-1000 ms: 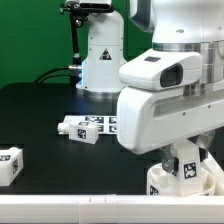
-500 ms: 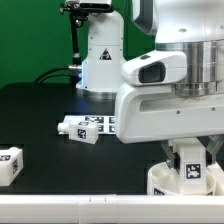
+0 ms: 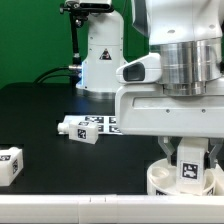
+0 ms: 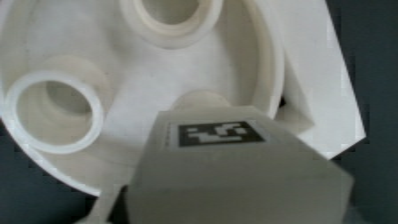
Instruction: Assemble stool
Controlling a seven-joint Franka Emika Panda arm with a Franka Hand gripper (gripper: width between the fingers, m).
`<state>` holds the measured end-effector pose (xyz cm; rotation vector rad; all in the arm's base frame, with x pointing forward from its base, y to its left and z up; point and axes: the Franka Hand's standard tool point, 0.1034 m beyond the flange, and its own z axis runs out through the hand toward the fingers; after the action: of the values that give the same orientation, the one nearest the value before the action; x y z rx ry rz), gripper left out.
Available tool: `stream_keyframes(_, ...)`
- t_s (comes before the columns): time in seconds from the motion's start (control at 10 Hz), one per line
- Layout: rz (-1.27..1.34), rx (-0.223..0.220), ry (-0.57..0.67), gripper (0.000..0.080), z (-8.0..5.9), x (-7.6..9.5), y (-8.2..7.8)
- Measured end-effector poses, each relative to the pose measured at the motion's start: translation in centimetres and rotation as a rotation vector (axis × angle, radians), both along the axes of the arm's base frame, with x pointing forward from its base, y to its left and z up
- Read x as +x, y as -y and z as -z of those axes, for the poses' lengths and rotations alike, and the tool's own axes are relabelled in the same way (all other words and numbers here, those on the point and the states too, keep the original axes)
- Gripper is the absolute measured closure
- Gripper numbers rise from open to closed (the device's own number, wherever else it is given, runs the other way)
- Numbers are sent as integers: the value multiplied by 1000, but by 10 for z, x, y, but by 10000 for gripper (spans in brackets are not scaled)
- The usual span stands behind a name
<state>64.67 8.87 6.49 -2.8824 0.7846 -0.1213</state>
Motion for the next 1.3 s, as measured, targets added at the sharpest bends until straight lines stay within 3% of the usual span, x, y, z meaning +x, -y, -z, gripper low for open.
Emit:
stream_keyframes(0.3,544,127,-68,464,2,-4,-3)
stream_keyframes(0.6,651,151,-91,464,2,-5,-5)
stream_keyframes(0.9,1224,293,-164,464,4,-6,-18)
stream_keyframes(1.3,1445,352,-228,464,4,-8,-25)
